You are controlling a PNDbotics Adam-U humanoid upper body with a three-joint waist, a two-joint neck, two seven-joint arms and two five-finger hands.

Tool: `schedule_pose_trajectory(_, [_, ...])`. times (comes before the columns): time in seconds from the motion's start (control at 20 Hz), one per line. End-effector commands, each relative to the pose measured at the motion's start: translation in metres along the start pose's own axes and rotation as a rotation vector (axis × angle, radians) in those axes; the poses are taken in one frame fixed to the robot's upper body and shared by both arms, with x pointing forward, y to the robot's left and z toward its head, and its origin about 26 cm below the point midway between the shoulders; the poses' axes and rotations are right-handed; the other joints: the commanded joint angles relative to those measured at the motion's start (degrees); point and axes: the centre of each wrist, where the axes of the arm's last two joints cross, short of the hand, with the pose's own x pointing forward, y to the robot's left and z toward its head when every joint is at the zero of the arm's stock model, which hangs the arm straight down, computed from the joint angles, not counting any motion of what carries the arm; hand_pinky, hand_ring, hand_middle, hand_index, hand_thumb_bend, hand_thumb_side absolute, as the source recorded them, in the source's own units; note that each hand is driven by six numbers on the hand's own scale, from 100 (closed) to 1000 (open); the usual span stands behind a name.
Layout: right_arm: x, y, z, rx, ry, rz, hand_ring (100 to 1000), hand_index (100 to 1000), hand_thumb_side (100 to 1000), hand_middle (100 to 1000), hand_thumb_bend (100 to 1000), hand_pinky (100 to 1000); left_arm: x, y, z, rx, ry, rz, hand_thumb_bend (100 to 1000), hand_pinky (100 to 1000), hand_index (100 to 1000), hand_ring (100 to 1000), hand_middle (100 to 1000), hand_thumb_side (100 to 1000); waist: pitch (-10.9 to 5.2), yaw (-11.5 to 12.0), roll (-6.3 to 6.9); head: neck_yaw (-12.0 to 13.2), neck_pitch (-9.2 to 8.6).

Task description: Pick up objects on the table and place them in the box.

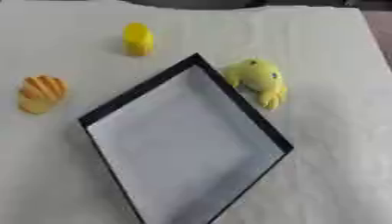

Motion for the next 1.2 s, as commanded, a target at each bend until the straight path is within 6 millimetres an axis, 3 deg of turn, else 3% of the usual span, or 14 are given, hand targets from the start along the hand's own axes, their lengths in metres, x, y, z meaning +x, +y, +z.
schedule_pose_trajectory(0.05, [0.009,0.0,-0.003,0.008,-0.034,0.002,974,885,532,630,100,940,0.01,0.003,-0.006,-0.019,-0.027,-0.025,155,767,807,731,751,786,-0.43,0.12,0.9,0.21,-0.66])
schedule_pose_trajectory(0.45, [0.013,-0.003,-0.01,0.017,-0.055,0.013,987,889,524,647,100,941,0.012,0.004,-0.007,-0.021,-0.034,-0.031,153,768,810,733,753,787,-0.25,0.5,0.58,0.57,-0.72])
schedule_pose_trajectory(0.7, [0.022,-0.015,-0.02,0.103,-0.109,0.122,1000,908,483,691,100,949,0.014,0.011,-0.007,-0.022,-0.038,-0.066,143,768,810,733,753,782,-0.67,-0.09,0.18,0.74,-0.32])
schedule_pose_trajectory(0.8, [0.025,-0.019,-0.024,0.166,-0.13,0.192,1000,918,440,716,100,953,0.016,0.015,-0.007,-0.028,-0.041,-0.091,137,768,810,733,753,780,-0.92,-0.49,-0.01,1.01,0.01])
schedule_pose_trajectory(0.95, [0.032,-0.026,-0.031,0.285,-0.158,0.344,1000,935,270,770,100,958,0.017,0.022,-0.005,-0.032,-0.041,-0.126,129,768,810,733,753,778,-1.34,-1.21,-0.38,1.4,0.52])
schedule_pose_trajectory(1.2, [0.051,-0.029,-0.048,0.497,-0.199,0.621,1000,936,198,804,100,956,0.017,0.032,-0.001,-0.038,-0.034,-0.181,119,768,810,733,754,778,-2.02,-2.26,-0.92,2.16,1.39])
